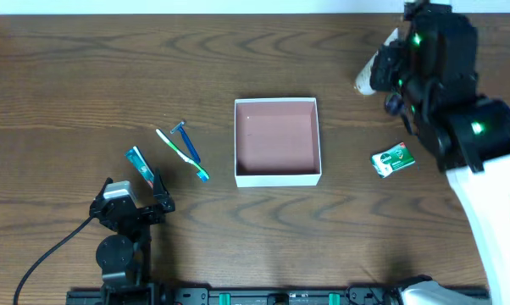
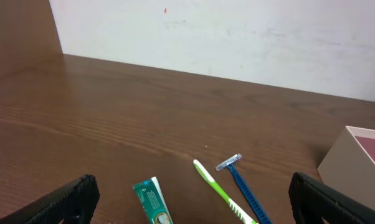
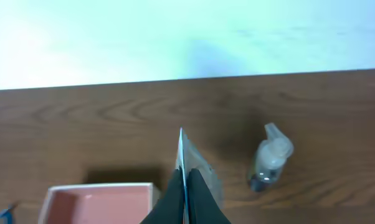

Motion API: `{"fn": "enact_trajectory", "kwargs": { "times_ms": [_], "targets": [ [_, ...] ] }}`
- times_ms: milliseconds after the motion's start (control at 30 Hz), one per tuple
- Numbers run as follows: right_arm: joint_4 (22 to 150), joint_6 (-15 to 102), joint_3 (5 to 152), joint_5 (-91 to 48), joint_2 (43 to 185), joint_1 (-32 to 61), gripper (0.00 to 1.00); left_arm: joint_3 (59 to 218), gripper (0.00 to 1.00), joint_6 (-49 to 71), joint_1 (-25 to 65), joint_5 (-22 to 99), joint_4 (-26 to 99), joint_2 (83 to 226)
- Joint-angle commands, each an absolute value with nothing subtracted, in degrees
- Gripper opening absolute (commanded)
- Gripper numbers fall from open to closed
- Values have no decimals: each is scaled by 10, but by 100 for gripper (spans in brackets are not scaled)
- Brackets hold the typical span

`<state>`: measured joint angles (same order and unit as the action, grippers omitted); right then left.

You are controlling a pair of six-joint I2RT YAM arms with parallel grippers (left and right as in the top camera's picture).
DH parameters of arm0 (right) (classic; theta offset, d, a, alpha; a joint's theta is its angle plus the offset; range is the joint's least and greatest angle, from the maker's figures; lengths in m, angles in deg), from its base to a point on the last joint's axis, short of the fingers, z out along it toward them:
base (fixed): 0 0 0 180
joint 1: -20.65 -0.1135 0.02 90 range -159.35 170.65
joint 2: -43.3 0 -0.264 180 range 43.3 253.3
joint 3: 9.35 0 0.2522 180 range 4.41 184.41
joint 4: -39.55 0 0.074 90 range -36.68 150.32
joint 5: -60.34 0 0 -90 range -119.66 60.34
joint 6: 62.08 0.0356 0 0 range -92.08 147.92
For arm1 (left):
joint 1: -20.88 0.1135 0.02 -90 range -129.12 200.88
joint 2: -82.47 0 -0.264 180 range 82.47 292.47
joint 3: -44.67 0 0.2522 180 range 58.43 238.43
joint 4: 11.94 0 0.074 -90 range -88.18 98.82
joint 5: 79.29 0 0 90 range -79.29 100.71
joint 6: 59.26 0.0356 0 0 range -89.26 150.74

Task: Pack container
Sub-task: 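Carry the lotion tube with the right gripper over the box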

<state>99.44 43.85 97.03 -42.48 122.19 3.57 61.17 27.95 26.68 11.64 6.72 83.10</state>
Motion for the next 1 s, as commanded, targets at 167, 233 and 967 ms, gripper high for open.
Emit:
{"fn": "enact_trajectory", "kwargs": {
  "times_ms": [167, 233, 967],
  "targets": [
    [993, 503, 979, -411, 1234, -58, 2, 596, 98, 280, 269, 118, 77, 829],
    [990, 523, 979, -415, 1249, -78, 2, 596, 98, 280, 269, 118, 77, 829],
    [922, 633, 979, -491, 1436, -210, 1, 596, 98, 280, 269, 118, 77, 829]
  ]
}}
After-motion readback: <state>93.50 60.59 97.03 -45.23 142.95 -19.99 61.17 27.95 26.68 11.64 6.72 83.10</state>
